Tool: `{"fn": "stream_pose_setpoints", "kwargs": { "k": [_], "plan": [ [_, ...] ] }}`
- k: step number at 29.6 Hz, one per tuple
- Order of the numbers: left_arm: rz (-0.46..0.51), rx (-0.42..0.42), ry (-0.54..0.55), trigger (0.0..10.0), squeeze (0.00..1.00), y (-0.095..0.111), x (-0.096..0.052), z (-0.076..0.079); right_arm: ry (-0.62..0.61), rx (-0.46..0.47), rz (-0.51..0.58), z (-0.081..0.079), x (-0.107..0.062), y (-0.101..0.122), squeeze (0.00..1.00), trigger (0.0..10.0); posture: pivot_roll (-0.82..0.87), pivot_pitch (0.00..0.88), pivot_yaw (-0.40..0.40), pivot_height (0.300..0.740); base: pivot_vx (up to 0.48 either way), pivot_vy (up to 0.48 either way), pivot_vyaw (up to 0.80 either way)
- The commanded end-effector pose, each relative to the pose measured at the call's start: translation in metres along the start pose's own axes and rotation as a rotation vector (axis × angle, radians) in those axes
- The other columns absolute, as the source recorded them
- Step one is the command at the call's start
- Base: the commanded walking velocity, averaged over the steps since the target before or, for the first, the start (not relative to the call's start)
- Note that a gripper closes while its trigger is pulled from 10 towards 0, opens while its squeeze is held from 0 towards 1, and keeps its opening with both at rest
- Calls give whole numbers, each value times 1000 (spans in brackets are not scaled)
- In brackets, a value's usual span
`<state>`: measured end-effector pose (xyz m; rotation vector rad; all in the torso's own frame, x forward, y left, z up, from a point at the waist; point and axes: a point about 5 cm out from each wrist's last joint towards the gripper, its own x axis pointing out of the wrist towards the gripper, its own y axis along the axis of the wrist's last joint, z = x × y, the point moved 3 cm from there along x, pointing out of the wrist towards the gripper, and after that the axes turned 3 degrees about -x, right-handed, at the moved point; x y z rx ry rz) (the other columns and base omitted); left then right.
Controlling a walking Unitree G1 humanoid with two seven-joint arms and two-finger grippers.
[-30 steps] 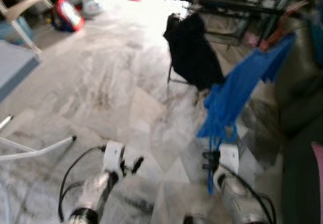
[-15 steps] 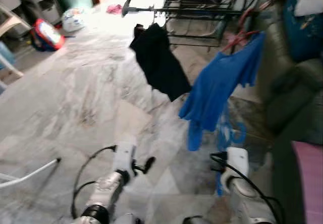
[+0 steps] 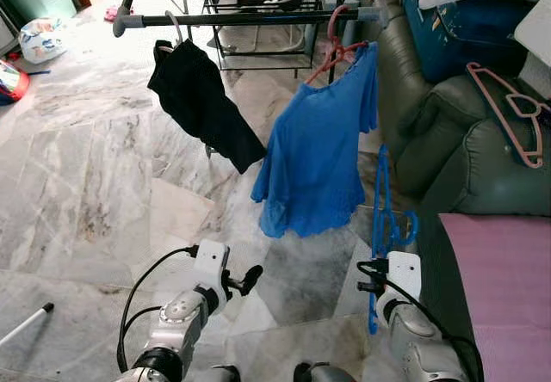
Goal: Hang hanger
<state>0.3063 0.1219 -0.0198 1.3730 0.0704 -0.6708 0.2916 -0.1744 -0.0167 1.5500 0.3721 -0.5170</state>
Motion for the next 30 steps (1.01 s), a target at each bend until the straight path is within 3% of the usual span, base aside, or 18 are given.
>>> {"fn": "stream_pose_setpoints", "kwargs": {
  "k": [1, 30],
  "plan": [
    [-36, -19, 16, 10000, 0, -11, -4, -4, 9, 7, -16, -3, -2, -5, 0, 10000, -42, 203, 25, 740, 0, 0, 0],
    [-38, 22, -18, 10000, 0, -10, -4, -1, 46, -8, -22, -12, 0, -3, 0, 10000, -39, 194, 29, 740, 0, 419, 0]
  ]
}}
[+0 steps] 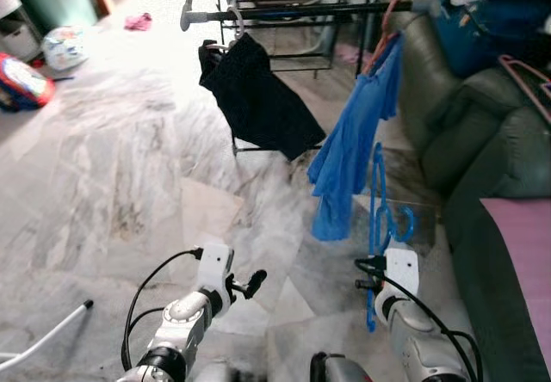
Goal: Hang hanger
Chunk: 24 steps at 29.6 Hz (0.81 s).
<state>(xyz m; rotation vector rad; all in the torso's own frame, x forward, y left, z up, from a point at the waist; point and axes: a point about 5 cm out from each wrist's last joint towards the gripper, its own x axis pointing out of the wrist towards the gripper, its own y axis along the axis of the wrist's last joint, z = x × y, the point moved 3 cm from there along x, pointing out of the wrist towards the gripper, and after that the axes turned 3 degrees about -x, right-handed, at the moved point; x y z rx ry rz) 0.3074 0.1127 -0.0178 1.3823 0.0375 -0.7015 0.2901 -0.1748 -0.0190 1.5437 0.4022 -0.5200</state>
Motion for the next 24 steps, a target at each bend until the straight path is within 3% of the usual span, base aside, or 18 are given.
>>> {"fn": "stream_pose_setpoints", "kwargs": {
  "k": [1, 6, 11, 18, 24],
  "plan": [
    [-22, -11, 14, 10000, 0, -11, -8, -8, 31, 1, 0, -12, 0, 0, 0, 10000, -39, 194, 29, 740, 0, 0, 0],
    [6, -30, -1, 10000, 0, -7, -7, -7, 29, 3, -3, -12, 1, 1, 0, 10000, -40, 193, 28, 740, 0, 0, 0],
    [49, -61, -14, 10000, 0, 0, -6, -5, 27, -14, 5, -12, 0, 3, 0, 10000, -39, 196, 25, 740, 0, 0, -770],
    [71, -75, -32, 10000, 0, 5, -5, -3, 28, -35, 26, -13, 0, 8, 0, 10000, -38, 201, 25, 740, 306, 0, -556],
    [70, -73, -38, 10000, 0, 5, -4, -2, 34, -61, 40, -16, -1, 11, 0, 10000, -37, 202, 26, 740, 337, 0, 0]
  ]
}}
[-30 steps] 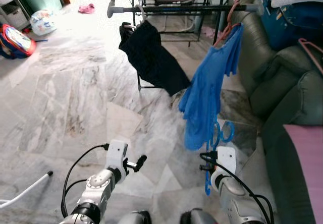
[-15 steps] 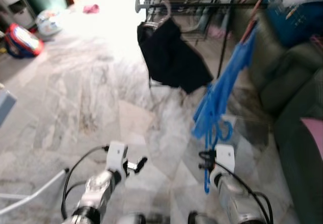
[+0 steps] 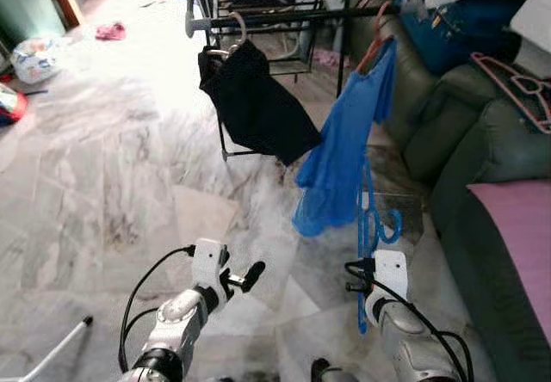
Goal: Hang hanger
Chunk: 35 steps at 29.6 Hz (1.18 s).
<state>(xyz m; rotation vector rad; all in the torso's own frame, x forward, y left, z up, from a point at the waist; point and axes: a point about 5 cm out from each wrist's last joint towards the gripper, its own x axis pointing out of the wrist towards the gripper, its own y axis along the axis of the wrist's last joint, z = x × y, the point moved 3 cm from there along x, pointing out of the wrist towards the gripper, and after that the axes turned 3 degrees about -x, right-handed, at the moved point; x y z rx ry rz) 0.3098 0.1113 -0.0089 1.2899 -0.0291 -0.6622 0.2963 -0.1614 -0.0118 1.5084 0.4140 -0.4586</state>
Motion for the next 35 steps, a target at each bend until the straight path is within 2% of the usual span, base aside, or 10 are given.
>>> {"fn": "stream_pose_setpoints", "kwargs": {
  "k": [1, 15, 20, 29, 35],
  "plan": [
    [-9, -1, 9, 10000, 0, -3, -4, -4, 1, -13, 11, -2, -1, 2, 0, 10000, -38, 203, 27, 740, 352, 0, 0],
    [-15, -1, 0, 10000, 0, -6, -4, -1, -5, -102, 72, -2, -3, 14, 0, 10000, -43, 205, 23, 740, 394, 0, 0],
    [-27, 6, 18, 10000, 0, -8, -4, -2, 1, -159, 97, -3, -4, 19, 0, 10000, -46, 208, 20, 740, 367, 0, 0],
    [-26, 9, 17, 10000, 0, -10, -4, -1, 14, -170, 97, -3, -5, 20, 0, 10000, -47, 208, 17, 740, 0, 0, 0],
    [-36, 15, 21, 10000, 0, -12, -4, -1, 125, -188, 125, -16, -6, 27, 0, 10000, -47, 207, 18, 740, 0, 0, 0]
  ]
}}
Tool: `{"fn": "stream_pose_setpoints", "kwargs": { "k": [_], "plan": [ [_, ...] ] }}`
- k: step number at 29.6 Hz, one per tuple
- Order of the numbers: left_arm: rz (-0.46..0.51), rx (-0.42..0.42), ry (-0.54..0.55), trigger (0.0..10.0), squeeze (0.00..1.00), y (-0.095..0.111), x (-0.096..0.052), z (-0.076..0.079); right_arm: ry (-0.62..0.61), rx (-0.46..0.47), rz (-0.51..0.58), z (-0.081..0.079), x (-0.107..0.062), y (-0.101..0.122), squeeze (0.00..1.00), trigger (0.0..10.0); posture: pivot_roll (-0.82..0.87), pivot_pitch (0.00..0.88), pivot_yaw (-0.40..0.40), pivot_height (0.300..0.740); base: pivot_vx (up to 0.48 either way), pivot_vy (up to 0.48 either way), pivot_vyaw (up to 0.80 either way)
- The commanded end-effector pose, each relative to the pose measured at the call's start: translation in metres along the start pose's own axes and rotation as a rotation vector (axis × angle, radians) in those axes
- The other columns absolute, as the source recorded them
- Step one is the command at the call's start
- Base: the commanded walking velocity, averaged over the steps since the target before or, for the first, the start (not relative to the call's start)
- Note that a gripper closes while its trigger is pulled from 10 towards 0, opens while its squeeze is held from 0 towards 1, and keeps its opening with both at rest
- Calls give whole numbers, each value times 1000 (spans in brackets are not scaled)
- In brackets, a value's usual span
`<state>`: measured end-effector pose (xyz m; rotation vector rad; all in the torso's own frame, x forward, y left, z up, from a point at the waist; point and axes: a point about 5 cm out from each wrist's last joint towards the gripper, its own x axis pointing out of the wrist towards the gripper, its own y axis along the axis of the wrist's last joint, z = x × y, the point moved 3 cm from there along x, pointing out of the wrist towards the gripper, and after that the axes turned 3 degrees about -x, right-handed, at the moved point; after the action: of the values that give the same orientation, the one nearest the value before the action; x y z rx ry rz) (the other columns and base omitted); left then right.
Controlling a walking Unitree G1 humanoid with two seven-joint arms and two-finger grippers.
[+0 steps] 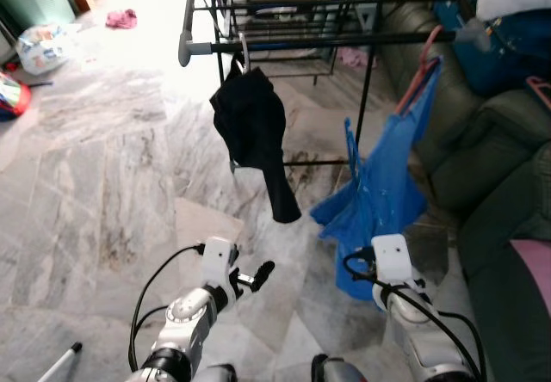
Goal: Hang hanger
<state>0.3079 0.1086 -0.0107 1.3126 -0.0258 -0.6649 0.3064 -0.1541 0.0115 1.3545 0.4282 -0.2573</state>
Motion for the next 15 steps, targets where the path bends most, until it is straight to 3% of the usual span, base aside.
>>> {"fn": "stream_pose_setpoints", "kwargs": {
  "k": [1, 10, 15],
  "plan": [
    [-35, -1, 14, 10000, 0, -10, -4, -3, 88, 9, 23, -15, -2, 6, 0, 10000, -48, 206, 18, 740, 0, 0, 0],
    [-53, 10, 17, 10000, 0, -11, -4, -3, 368, -15, 36, -47, -13, 4, 0, 10000, -47, 202, 21, 740, 0, 0, 0],
    [-63, 14, 16, 10000, 0, -13, -4, -3, 459, -30, 33, -57, -16, 6, 0, 10000, -47, 199, 24, 740, 0, 0, 0]
  ]
}}
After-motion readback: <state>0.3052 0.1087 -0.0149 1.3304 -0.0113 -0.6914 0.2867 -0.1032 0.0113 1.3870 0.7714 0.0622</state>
